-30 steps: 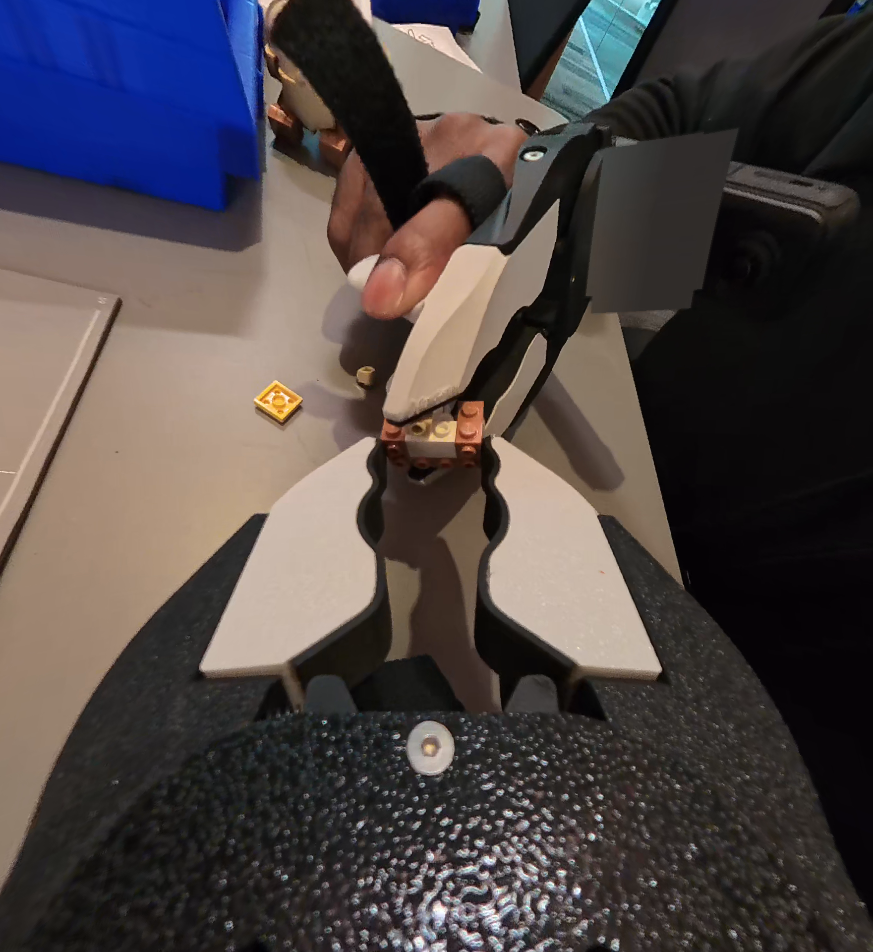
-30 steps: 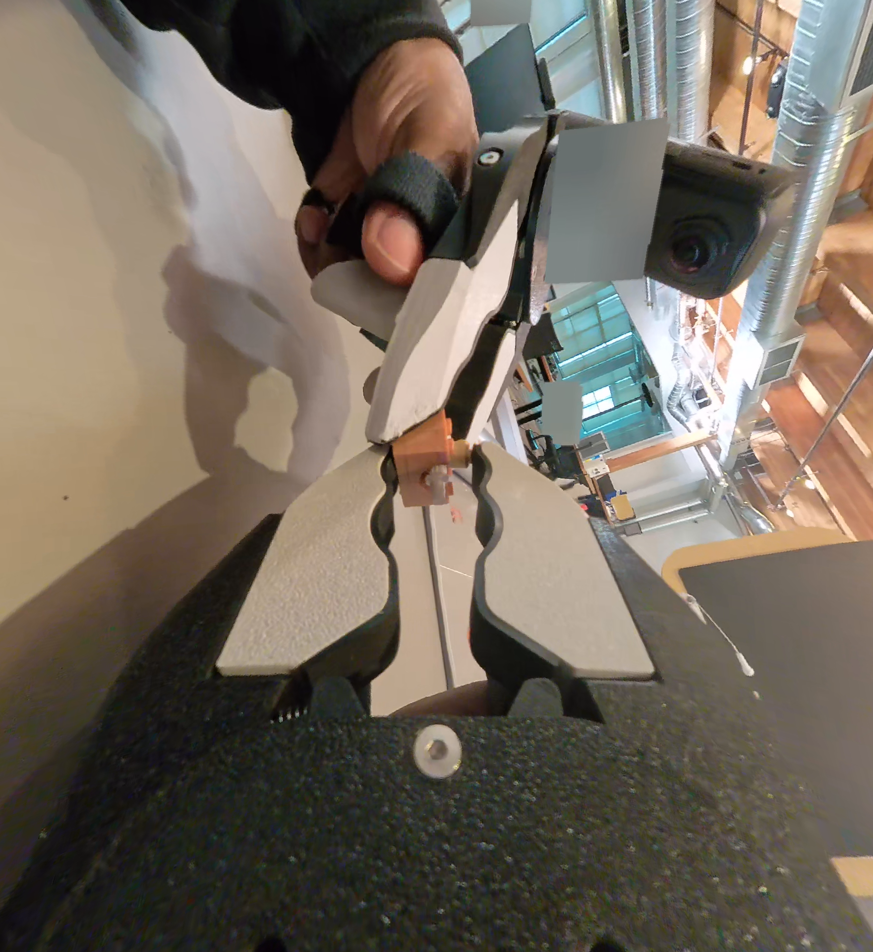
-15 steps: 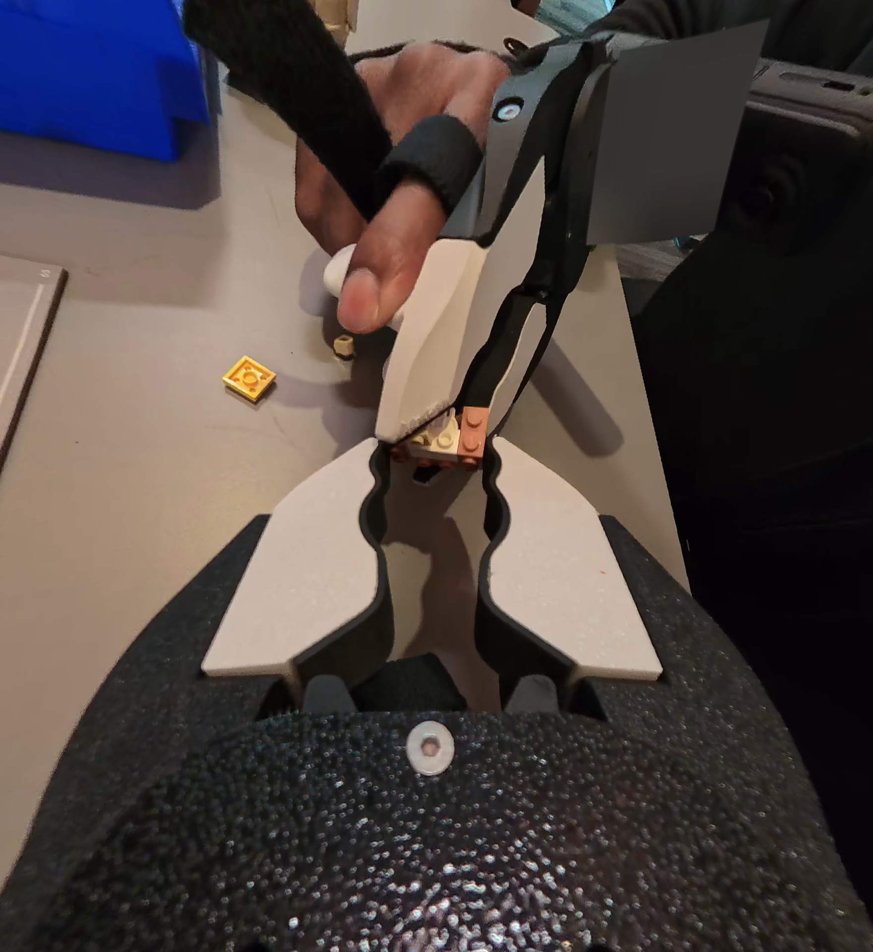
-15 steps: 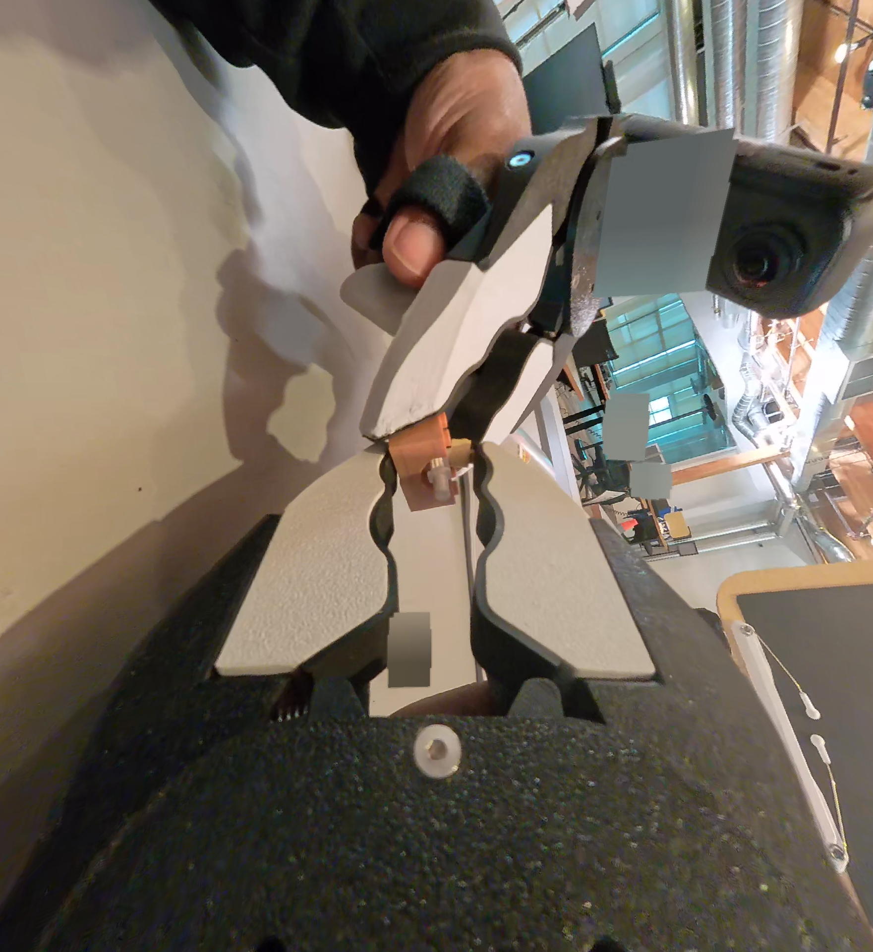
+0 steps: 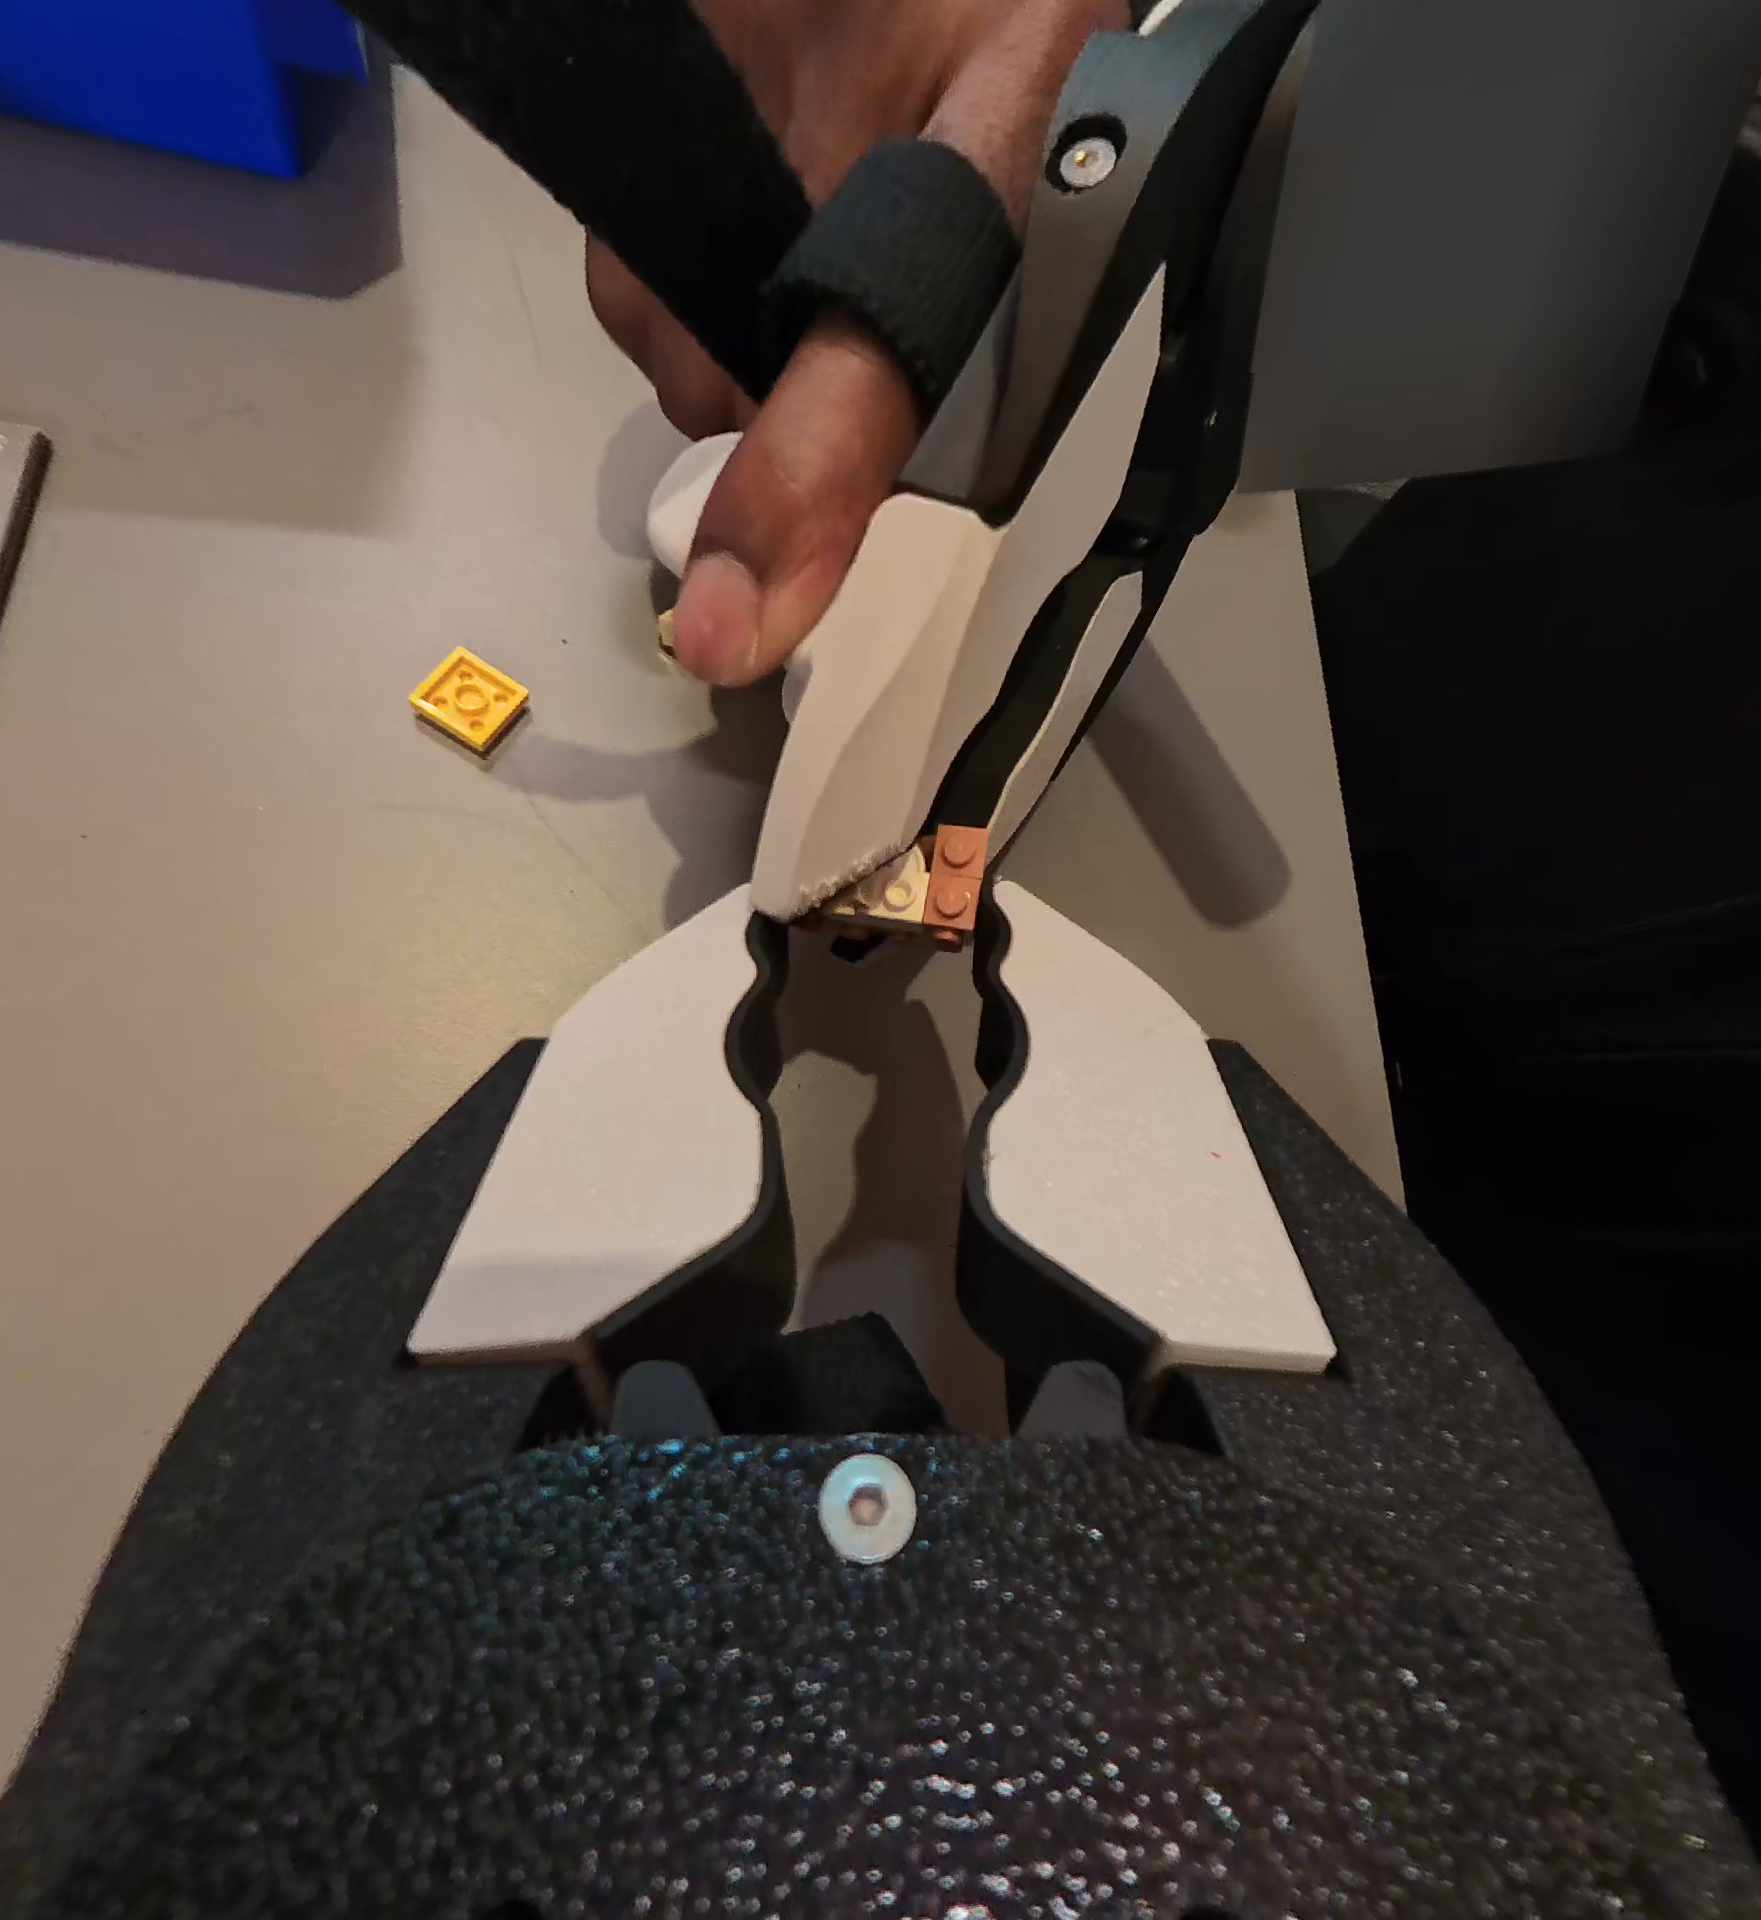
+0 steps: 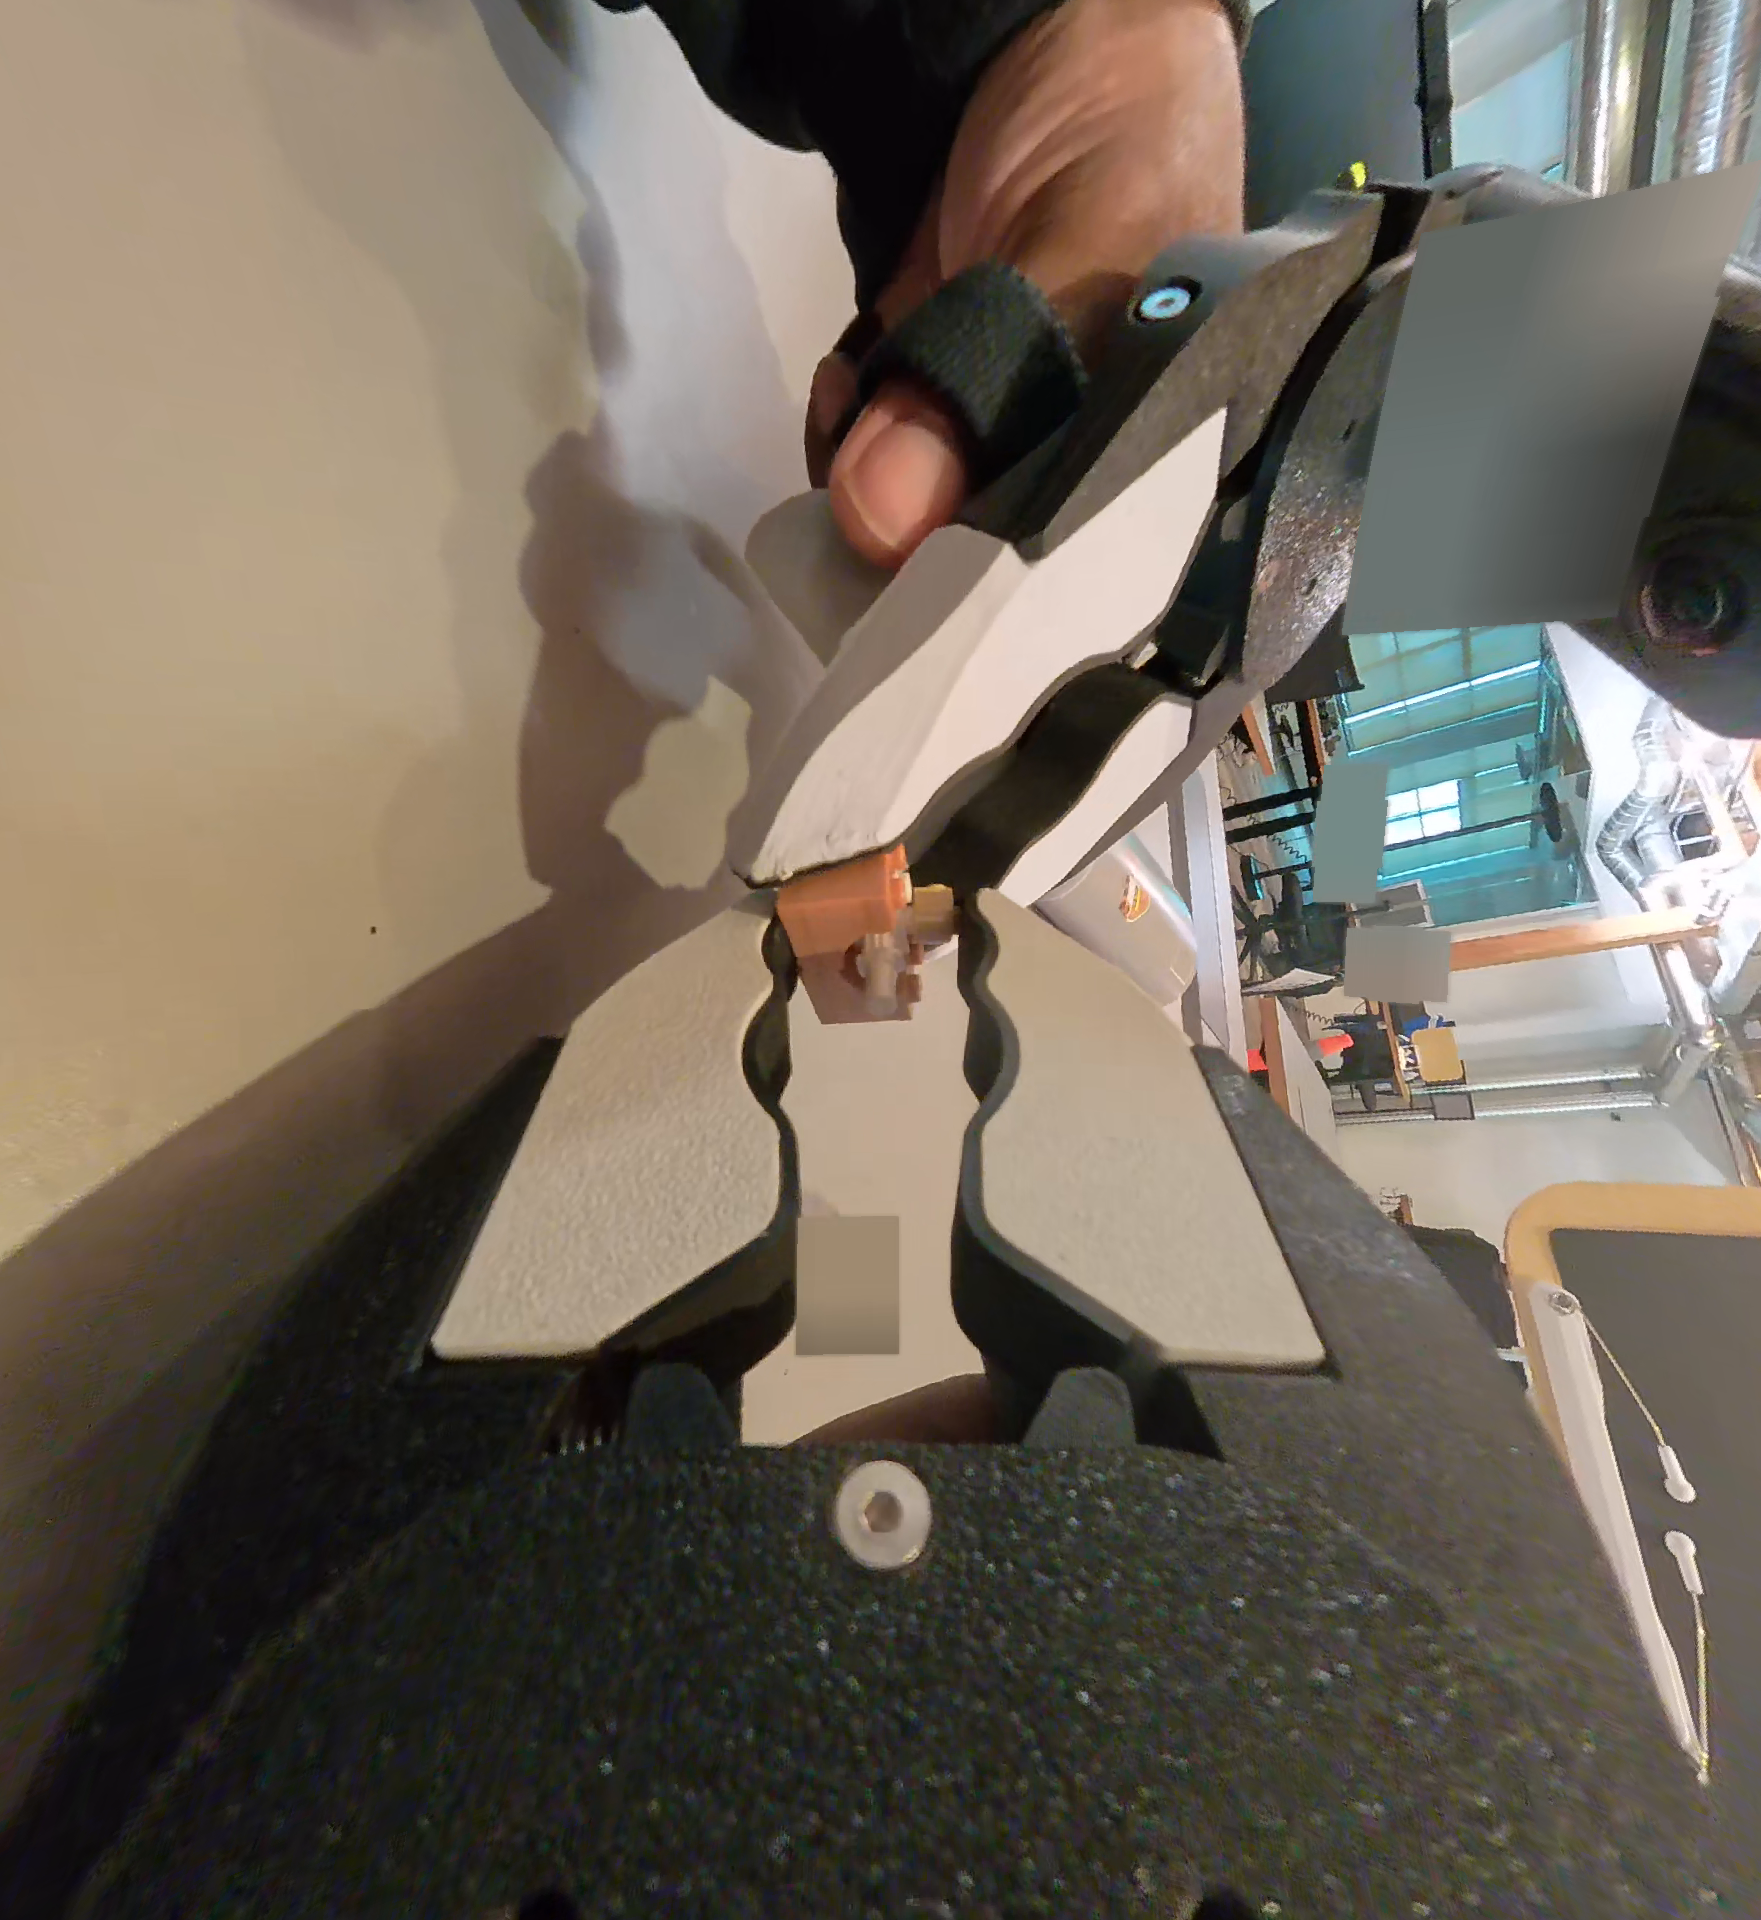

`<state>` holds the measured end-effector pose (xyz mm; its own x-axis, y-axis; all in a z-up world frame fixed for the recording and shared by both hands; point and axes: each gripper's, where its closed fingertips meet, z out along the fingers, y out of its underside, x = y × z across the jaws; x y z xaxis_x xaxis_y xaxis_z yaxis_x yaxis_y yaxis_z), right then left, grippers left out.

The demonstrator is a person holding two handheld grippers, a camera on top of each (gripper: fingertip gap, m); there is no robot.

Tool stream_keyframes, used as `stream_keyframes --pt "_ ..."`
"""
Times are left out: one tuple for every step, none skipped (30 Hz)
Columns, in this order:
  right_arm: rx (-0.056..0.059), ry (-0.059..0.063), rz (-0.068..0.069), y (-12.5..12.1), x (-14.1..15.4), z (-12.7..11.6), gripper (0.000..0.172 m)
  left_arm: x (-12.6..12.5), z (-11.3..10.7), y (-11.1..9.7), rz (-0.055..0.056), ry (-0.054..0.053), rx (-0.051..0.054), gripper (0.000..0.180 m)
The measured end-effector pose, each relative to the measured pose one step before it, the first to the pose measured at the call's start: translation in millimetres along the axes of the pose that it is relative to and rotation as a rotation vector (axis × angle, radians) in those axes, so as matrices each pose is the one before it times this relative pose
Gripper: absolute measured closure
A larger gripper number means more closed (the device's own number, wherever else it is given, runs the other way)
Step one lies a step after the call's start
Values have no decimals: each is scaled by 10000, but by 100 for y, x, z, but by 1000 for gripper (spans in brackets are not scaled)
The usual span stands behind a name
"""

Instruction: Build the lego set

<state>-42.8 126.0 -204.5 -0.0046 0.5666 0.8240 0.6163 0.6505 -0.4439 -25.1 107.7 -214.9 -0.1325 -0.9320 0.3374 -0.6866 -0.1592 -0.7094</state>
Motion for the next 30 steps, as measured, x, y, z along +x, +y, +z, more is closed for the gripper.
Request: stream_keyframes --pt "-78 -43 -62 64 -80 29 142 -41 65 61 -45 -5 -33 146" --pt "-89 -51 -71 70 -89 16 143 -22 69 71 -51 9 -36 147" --pt "-91 -44 -79 68 -95 25 143 -20 77 83 -37 5 -33 146" --pt "-100 -23 -78 84 -62 23 143 -49 70 47 -32 -21 -27 147" --pt "-106 6 -83 94 -29 23 143 -73 47 35 -58 -37 -17 147" --pt "-88 13 -81 78 -7 29 143 -69 29 15 -32 -36 -11 147" --pt "-55 4 -77 39 -12 17 143 -35 20 23 -21 -22 -14 147" --pt "-13 12 -109 -16 -8 -17 145 -41 15 3 -46 -19 3 147" --pt "-74 11 -102 43 -10 14 145 5 5 -10 -81 25 6 147" --pt "-74 2 -74 68 -26 23 145 -65 24 23 -10 -46 -13 147" --pt "-22 19 -16 23 -1 9 145 -25 22 16 -6 -23 -11 147" --pt "3 -4 55 29 -2 14 145 -25 -8 -4 5 -19 -2 147" --pt "11 -16 28 12 -9 2 145 -6 5 2 -12 -1 2 147" --pt "-10 -25 20 22 -21 13 145 -10 17 12 4 1 -4 146" --pt "-9 -18 43 34 -24 12 145 -26 19 20 -5 -7 -6 146" --pt "0 3 33 26 -5 9 145 -18 10 -2 -13 -11 0 146" --pt "8 13 24 40 -11 12 145 -28 8 2 -17 -20 -3 146" --pt "23 26 54 32 17 31 145 -39 3 7 -3 -29 5 146" --pt "45 96 102 50 95 46 145 -82 -34 -31 -8 -39 22 146" --pt "93 214 140 71 217 60 144 -153 -122 -108 2 -79 80 146" --pt "105 243 210 99 278 77 143 -226 -151 -147 29 -114 128 146" --pt "56 179 259 137 269 95 143 -278 -107 -206 7 -126 201 146" --pt "-30 93 210 204 186 69 142 -260 -37 -168 12 -77 190 146" --pt "-55 139 133 215 260 60 138 -206 -20 -82 92 -51 132 146" --pt "-62 150 97 191 295 -9 134 -223 -21 -103 191 -94 144 146" --pt "-18 104 114 120 255 -73 132 -141 -44 -158 229 -77 174 146" --pt "18 85 132 63 246 -128 131 -59 -43 -233 190 -36 179 146" --pt "7 61 131 91 203 -136 130 -96 -57 -293 248 -104 197 146" --pt "-16 57 135 158 201 -142 129 -173 -63 -262 373 -201 159 146" --pt "-9 27 151 163 148 -148 127 -206 -51 -205 498 -277 120 146"
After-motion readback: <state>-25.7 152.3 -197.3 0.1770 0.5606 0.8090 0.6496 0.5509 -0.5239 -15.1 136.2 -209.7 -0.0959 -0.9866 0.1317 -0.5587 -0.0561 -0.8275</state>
